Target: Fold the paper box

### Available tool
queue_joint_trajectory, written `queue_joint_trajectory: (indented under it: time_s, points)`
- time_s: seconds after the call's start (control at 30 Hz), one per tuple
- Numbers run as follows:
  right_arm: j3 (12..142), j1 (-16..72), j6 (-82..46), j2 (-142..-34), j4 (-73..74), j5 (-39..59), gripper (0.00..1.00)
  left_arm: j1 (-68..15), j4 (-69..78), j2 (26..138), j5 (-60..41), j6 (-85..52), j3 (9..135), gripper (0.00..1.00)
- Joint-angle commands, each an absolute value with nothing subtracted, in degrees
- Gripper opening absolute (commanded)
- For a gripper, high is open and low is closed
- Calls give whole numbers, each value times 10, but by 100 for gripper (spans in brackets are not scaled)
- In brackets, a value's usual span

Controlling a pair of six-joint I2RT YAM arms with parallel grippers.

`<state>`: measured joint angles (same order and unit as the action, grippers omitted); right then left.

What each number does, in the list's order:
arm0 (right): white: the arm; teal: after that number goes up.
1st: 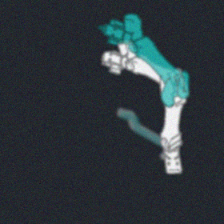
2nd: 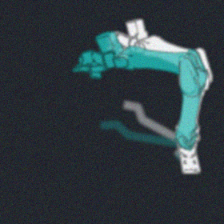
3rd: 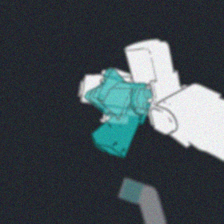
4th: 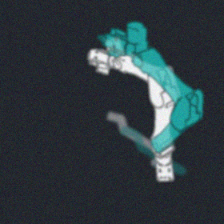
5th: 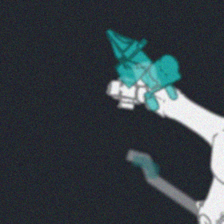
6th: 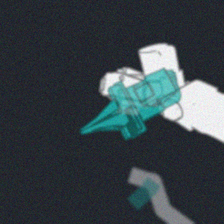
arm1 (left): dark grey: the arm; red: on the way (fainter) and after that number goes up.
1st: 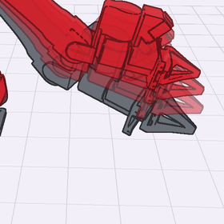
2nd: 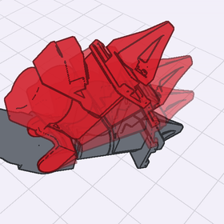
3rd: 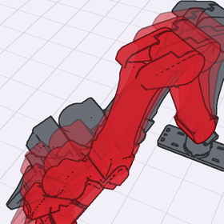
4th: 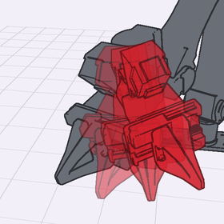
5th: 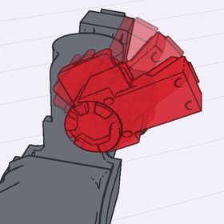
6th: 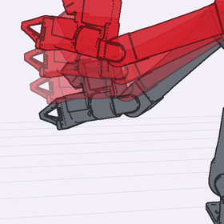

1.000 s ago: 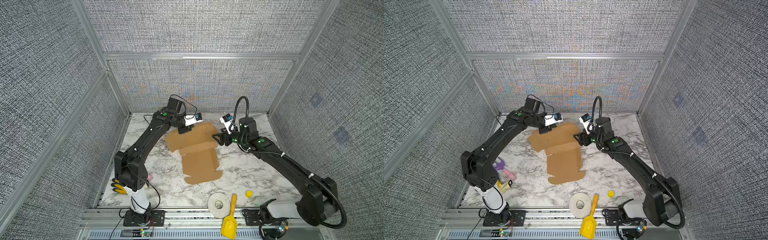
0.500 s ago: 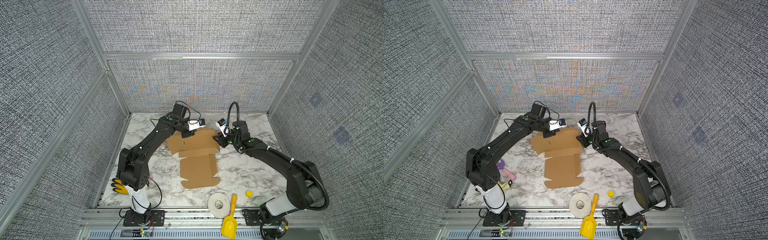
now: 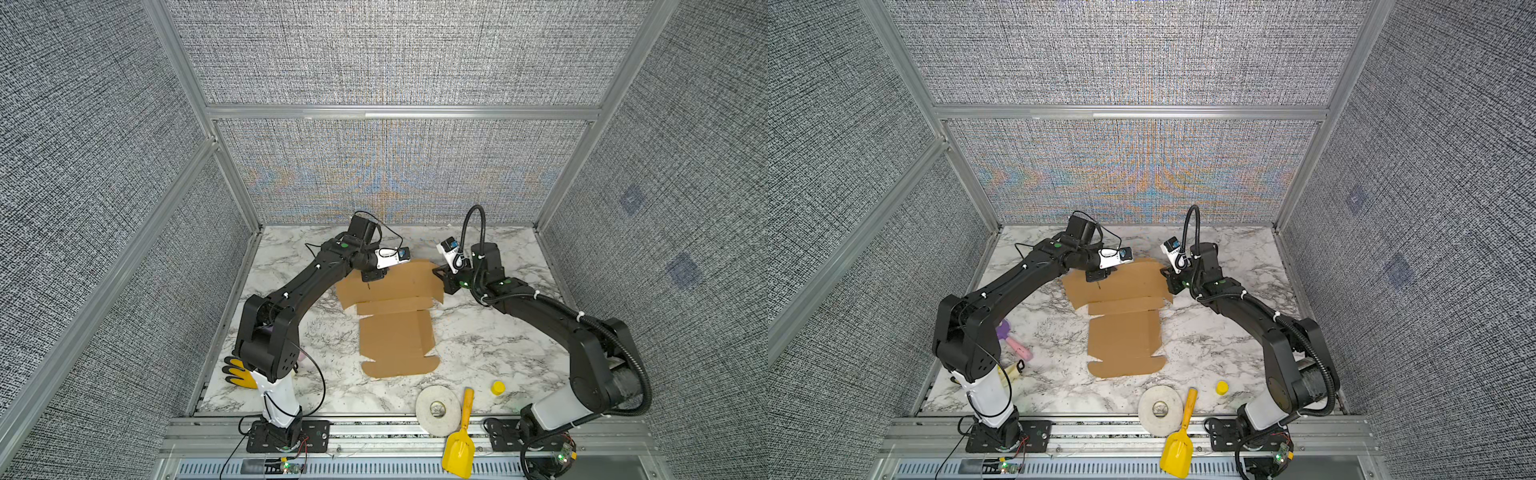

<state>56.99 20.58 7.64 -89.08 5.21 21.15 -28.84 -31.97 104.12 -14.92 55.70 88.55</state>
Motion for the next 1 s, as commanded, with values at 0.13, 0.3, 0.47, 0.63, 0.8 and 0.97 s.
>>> queue_joint_trajectory:
  time_s: [0.13,0.3,0.47,0.63,0.8,0.97]
  points:
    - [565,200,76,-888,78,230,0,-289,-292,1042,-94,570,876,22]
    - [567,195,72,-895,75,227,0,-288,-288,1038,-89,576,879,22]
    - [578,191,72,-903,57,225,0,-288,-278,1031,-124,622,882,22]
    - [588,184,76,-905,43,231,0,-282,-262,1037,-164,666,878,19]
    - [589,181,75,-905,39,234,0,-278,-247,1042,-189,684,869,12]
    - [587,178,74,-906,35,233,0,-278,-225,1047,-179,680,871,11]
